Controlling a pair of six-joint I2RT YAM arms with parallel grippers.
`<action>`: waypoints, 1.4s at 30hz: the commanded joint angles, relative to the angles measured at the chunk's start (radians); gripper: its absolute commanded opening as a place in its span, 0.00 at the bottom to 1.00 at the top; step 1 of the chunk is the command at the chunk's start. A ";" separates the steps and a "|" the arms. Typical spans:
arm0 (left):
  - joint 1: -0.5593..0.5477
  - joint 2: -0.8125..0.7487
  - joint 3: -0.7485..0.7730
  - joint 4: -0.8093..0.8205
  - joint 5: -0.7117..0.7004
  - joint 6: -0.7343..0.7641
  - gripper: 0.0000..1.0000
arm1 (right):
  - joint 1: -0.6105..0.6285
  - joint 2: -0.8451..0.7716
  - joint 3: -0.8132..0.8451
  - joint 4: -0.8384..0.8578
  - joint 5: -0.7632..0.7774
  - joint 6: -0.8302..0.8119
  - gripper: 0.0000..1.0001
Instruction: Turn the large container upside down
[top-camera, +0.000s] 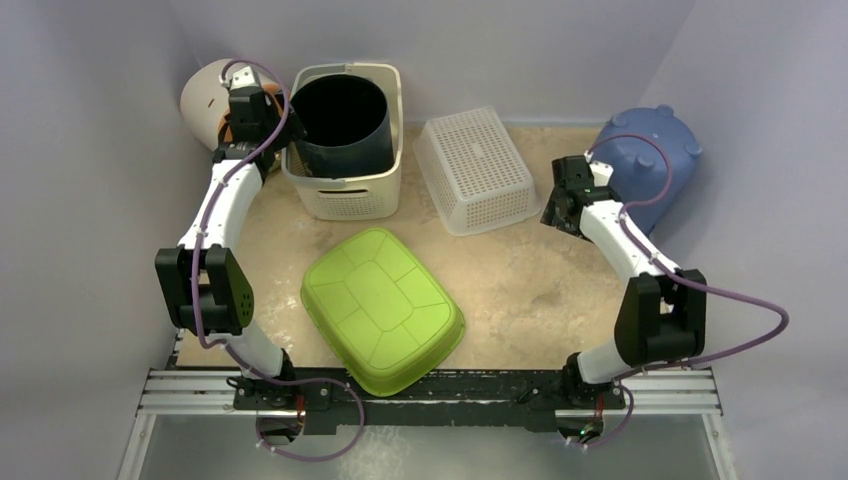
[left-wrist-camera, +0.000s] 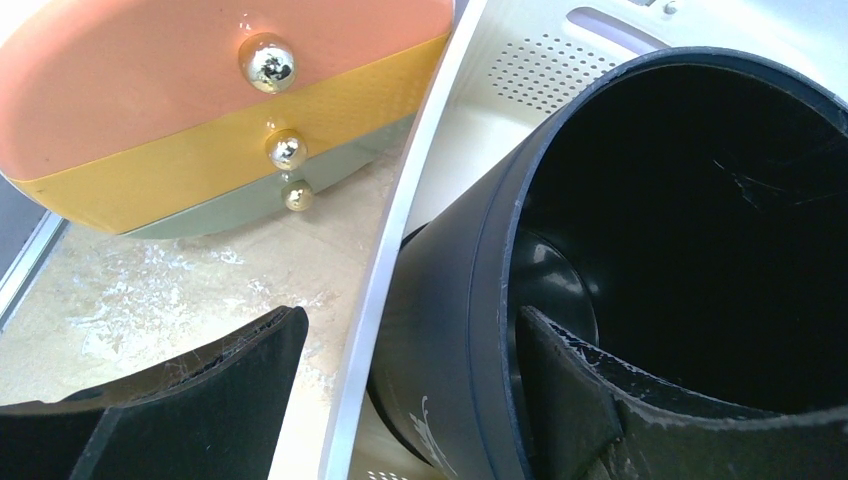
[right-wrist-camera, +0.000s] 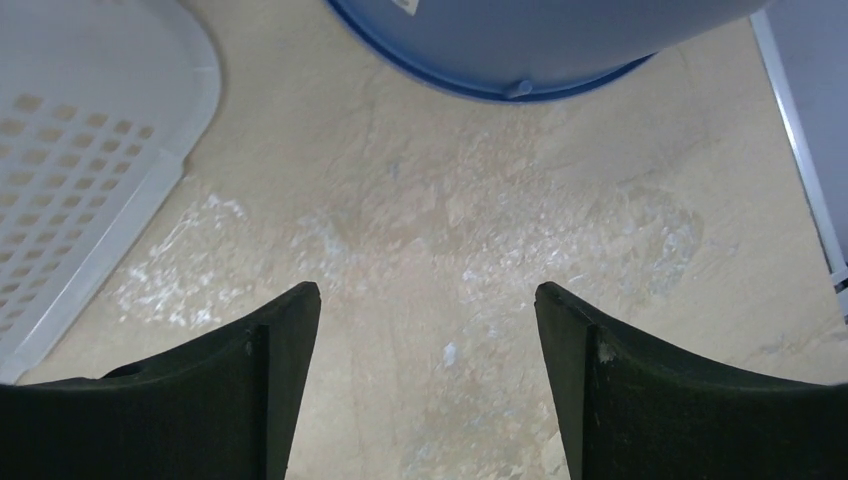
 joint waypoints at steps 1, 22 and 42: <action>0.012 0.011 0.050 0.017 -0.005 0.025 0.77 | -0.036 0.053 0.057 0.029 0.111 0.000 0.81; 0.062 0.086 0.109 -0.016 -0.026 0.060 0.77 | -0.206 0.490 0.466 0.357 0.112 -0.364 0.80; 0.065 0.098 0.116 -0.020 -0.045 0.049 0.77 | -0.193 0.576 0.637 0.513 -0.184 -0.524 0.81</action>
